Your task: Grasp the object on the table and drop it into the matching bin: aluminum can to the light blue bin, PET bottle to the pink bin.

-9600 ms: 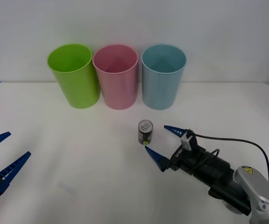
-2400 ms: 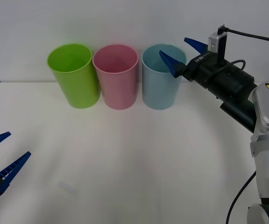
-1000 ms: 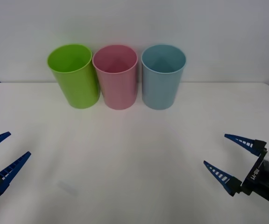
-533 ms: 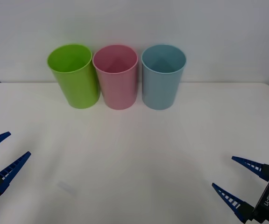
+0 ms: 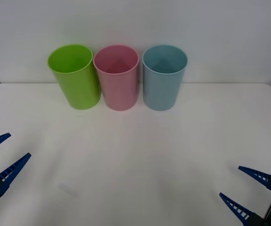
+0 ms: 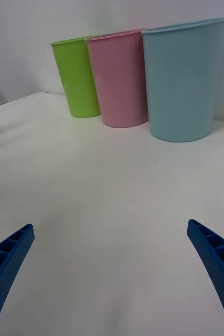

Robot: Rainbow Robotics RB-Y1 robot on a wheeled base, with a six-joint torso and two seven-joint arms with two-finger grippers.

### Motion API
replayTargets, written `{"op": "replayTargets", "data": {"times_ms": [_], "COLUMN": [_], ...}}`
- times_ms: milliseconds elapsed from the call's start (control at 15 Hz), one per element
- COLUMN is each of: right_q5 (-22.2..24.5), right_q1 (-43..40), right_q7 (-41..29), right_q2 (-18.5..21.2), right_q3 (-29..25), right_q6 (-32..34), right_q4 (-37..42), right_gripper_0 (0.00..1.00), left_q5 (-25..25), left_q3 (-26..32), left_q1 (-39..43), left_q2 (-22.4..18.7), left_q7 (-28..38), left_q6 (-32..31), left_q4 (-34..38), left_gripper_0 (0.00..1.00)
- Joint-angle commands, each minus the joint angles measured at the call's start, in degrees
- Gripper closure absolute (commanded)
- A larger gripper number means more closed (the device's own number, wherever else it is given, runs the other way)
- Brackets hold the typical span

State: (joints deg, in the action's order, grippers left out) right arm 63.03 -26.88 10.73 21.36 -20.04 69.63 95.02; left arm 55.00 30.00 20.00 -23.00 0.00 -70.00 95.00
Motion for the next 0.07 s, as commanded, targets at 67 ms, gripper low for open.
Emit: {"op": "replayTargets", "data": {"times_ms": [67], "right_q5": [0.34], "right_q1": [-0.10], "right_q7": [0.16], "right_q2": [0.00], "right_q3": [0.00], "right_q6": [-0.20], "right_q4": [-0.01], "right_gripper_0": [0.00], "left_q5": [0.00], "left_q3": [0.00], "left_q1": [0.00], "left_q2": [0.00], "left_q7": [0.00], "left_q6": [0.00], "left_q4": [0.00], "left_gripper_0": [0.00]}}
